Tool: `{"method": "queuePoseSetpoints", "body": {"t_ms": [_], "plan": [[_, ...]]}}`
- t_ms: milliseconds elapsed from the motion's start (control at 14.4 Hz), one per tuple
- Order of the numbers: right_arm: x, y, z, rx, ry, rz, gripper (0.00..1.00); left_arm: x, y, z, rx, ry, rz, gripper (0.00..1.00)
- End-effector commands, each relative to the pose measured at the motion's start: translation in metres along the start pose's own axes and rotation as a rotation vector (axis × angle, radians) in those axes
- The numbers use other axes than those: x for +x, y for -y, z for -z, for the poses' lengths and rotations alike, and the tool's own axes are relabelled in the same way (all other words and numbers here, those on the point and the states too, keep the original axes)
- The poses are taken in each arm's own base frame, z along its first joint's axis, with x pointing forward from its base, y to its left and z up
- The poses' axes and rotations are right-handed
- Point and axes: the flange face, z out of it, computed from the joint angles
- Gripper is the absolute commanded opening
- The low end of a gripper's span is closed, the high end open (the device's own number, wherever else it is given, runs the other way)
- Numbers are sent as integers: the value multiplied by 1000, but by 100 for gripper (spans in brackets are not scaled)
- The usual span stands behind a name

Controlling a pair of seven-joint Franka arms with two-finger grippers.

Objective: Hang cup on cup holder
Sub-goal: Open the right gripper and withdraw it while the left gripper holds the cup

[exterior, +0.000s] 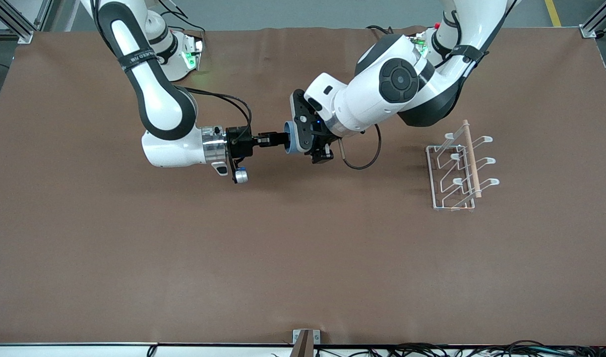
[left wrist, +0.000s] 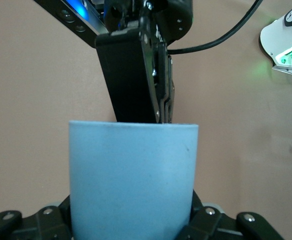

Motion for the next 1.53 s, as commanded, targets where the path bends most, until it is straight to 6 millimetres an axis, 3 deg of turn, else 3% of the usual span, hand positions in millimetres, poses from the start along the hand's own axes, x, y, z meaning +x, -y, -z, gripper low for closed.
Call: {"method": "queuePoseSetpoints", "body": {"t_ms": [0,208,347,624,694,763,833,1110,1318,1457], "plan": [[-7,8,4,30,-2,7,2,0,3,5,4,-8,-1,41],[-7,8,4,31,-2,7,2,-4,6,7,8,1,0,37],[-4,5,12,35,-10,1,2,-12,12,11,4,20,13,19],[-4,5,12,34,-8,1,3,-17,10,17,45,96,-24,10],[-4,5,13,36,-11,-4,27,-18,9,17,42,99,-26,10],[-4,6,14,37,-14,-3,99,-18,9,19,38,104,-25,10],[-2,6,18,38,-20,-3,100,-19,10,20,38,104,-22,10],[13,17,65,72,-86,-20,100,-23,11,24,38,124,-23,10],[26,21,133,-6,-167,-39,100,-38,5,29,71,287,-52,10],[31,29,195,-166,-246,-57,100,-55,4,42,75,389,-40,10]]}}
